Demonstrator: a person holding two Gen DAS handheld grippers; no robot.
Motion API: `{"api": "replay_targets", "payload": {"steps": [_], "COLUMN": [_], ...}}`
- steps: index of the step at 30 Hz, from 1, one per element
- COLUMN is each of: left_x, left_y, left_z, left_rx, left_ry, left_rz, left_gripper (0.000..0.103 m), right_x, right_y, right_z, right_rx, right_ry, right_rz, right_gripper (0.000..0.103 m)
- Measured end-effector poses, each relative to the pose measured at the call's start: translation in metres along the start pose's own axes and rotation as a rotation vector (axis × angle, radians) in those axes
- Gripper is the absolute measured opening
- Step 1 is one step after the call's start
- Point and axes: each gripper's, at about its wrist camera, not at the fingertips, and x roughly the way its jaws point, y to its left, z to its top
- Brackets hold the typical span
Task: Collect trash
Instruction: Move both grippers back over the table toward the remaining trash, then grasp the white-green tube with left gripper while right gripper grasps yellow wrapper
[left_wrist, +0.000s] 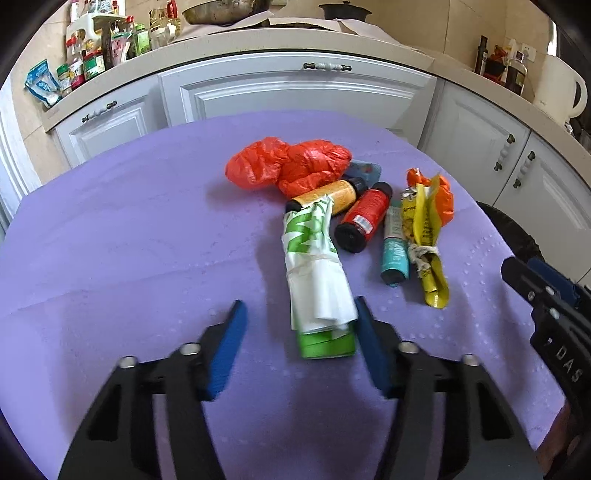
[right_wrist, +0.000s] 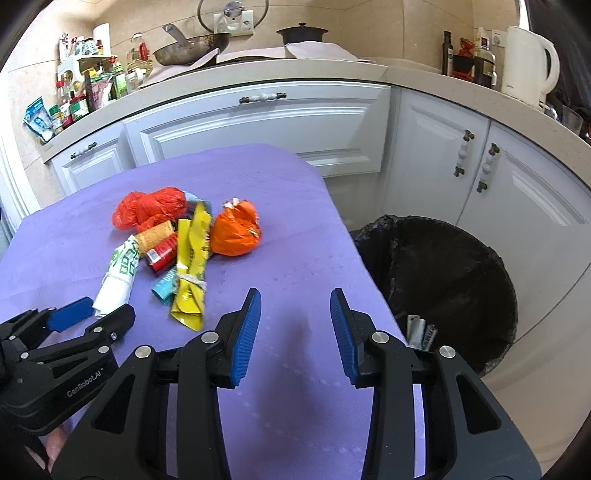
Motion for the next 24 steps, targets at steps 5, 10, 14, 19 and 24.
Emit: {"api": "replay_targets", "payload": {"steps": [5,10,14,19,24], "left_x": [-0.003,-0.006,-0.009,-0.011,-0.012], "left_y": [0.012,0.025,0.039,0.056,0.073], "left_z": [-0.002,-0.004,-0.003,-0.002,0.000], "left_rx": [0.011,0.013,0.008,-0.008,-0.028], "left_ry": [-0.005,-0.011,-0.026,-0.034,-0.044], "left_rz": [-0.003,0.012,0.038,0.061,0.085], "left_gripper": [0.029,0.028,0.028,0.028,0.028], "right_x": [0.006,0.015,0.025,0.027,0.023], "right_y": [0.017,0.041,0.052,0.054,0.059], "right_z": [0.004,0.007,0.009,0.012,0.016], "right_rx": [-0.028,-0.067,-0.087,-0.075,-0.062], "right_ry": [0.012,0.034,0.066,0.081,0.075], "right_rz": [0.036,0.075,0.082,0.087,0.097], "right_gripper": [0.038,0.038,0.038,0.038,0.038]}}
